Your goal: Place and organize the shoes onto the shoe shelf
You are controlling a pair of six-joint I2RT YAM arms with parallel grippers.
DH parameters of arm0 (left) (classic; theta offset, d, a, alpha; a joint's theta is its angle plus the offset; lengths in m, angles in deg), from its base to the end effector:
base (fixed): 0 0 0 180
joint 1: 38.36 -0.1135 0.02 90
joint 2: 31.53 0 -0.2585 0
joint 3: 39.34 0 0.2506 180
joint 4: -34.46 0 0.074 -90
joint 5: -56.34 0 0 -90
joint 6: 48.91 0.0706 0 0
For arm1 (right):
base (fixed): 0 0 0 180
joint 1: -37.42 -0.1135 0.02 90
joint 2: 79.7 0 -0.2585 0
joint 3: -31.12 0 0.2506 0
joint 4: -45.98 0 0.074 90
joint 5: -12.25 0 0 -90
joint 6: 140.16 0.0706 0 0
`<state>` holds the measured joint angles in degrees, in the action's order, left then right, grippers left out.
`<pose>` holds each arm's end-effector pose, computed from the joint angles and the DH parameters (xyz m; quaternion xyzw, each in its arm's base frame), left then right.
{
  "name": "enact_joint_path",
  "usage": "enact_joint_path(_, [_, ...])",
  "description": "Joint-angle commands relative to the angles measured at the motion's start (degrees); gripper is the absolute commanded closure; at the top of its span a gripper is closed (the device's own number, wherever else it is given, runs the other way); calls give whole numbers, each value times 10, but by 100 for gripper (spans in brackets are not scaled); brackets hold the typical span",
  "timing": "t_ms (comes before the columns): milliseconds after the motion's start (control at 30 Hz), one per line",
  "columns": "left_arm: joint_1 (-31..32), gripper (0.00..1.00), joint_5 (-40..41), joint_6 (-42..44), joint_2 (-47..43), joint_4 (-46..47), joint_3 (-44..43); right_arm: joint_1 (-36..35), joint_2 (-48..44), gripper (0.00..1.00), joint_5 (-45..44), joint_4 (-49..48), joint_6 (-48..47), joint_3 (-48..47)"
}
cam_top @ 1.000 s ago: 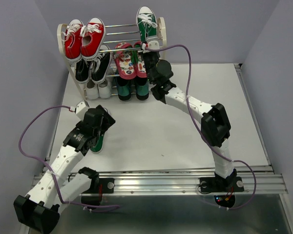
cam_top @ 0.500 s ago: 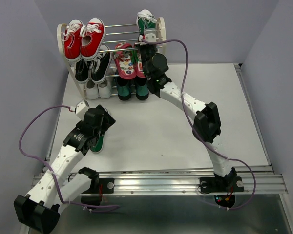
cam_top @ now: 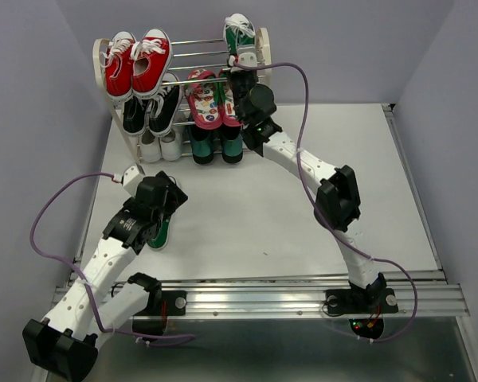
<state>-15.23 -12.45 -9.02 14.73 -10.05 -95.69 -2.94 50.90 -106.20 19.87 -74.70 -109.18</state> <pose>0.1970 -0.0564 0.2651 -0.2863 0.8255 -0.1427 0.4649 0.4375 0.3277 0.4316 -0.0523 0.4899 0.0079 0.8701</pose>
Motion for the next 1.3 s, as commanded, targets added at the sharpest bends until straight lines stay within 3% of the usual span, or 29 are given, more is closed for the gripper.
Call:
enact_joint_path(0, [-4, 1, 13, -7, -8, 5, 12, 9, -33, 71, 16, -42, 12, 44])
enact_joint_path(100, [-4, 1, 11, -10, -7, 2, 15, 9, -52, 47, 13, -42, 22, 66])
enact_joint_path(333, [-5, 1, 8, -17, 0, -2, 14, 9, -82, 22, 17, 5, 45, 73])
enact_joint_path(367, [-5, 1, 8, -21, 1, -5, 14, 9, -85, 17, 17, 13, 48, 68])
enact_joint_path(400, [-5, 1, 8, -24, 1, -7, 15, 9, -88, 4, 20, 29, 49, 67])
enact_joint_path(433, [-6, 1, 11, -29, 1, -10, 15, 9, -95, 0, 21, 34, 51, 67])
enact_joint_path(900, [-34, 1, 35, -56, 54, -12, 37, 4, -212, 0, 34, 189, 99, 81])
enact_joint_path(1133, [-76, 1, 35, -33, 131, 35, 44, 4, -327, 0, 13, 191, 123, 213])
enact_joint_path(1267, [-94, 1, 27, -18, 173, 73, 58, 4, -418, 0, -76, 205, 174, 303])
